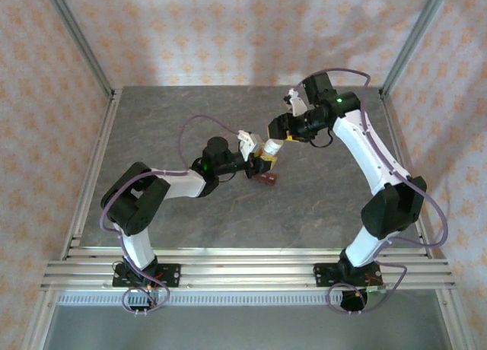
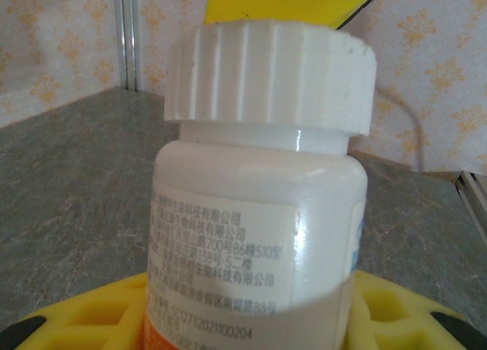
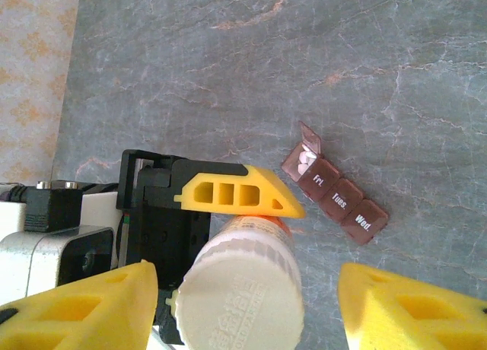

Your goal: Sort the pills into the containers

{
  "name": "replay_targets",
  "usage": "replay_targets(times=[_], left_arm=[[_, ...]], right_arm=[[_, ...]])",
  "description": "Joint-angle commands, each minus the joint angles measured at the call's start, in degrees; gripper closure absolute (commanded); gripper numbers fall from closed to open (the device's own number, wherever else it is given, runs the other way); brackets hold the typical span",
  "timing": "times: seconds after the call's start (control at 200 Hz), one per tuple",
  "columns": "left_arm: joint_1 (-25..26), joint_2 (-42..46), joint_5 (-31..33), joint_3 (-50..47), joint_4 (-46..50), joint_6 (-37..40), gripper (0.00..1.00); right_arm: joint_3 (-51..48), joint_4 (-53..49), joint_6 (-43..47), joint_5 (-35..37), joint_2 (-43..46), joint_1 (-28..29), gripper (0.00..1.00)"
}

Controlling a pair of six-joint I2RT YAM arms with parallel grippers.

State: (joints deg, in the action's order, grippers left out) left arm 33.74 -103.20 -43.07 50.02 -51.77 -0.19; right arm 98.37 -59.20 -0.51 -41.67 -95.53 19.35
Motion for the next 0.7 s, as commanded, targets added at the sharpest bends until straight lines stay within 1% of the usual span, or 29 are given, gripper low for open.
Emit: replay_targets(times=[0.0,0.295,0.395,0.501,0.551,0.696], left_arm=[[-0.34,0.52,-0.7,1.92,-0.95,-0.03,1.0],[-0.33,0.54,-0.79,1.7,-0.89,-0.06,1.0],[-0.31,0.56,-0.78,1.62,-0.92,0.01,1.0],[-0.39,0.54,-0.77,1.74,-0.92,-0.04,1.0],[-0.35,0.53,-0.79,1.85,-0.97,-0.03,1.0],[-0.34,0.79,0.47,1.55,-1.58,0.14,1.0]], right_arm=[[-0.53,-1.01,0.78,-1.12,-0.2,0.42,0.37],[-2.11,-0.58,0.89,-1.93,0.06,0.55,0.39],[-2.47,-0.48,0.71,-1.93,0.05,0.59,0.46],[-2.78,-0.31,0.47,-2.08,0.02,0.58,0.62],[-2.96,-0.07,0.07,-2.18,-0.04,0.52,0.65],[-4.68,1.99,-3.5,-1.57,0.26,1.02,0.68]])
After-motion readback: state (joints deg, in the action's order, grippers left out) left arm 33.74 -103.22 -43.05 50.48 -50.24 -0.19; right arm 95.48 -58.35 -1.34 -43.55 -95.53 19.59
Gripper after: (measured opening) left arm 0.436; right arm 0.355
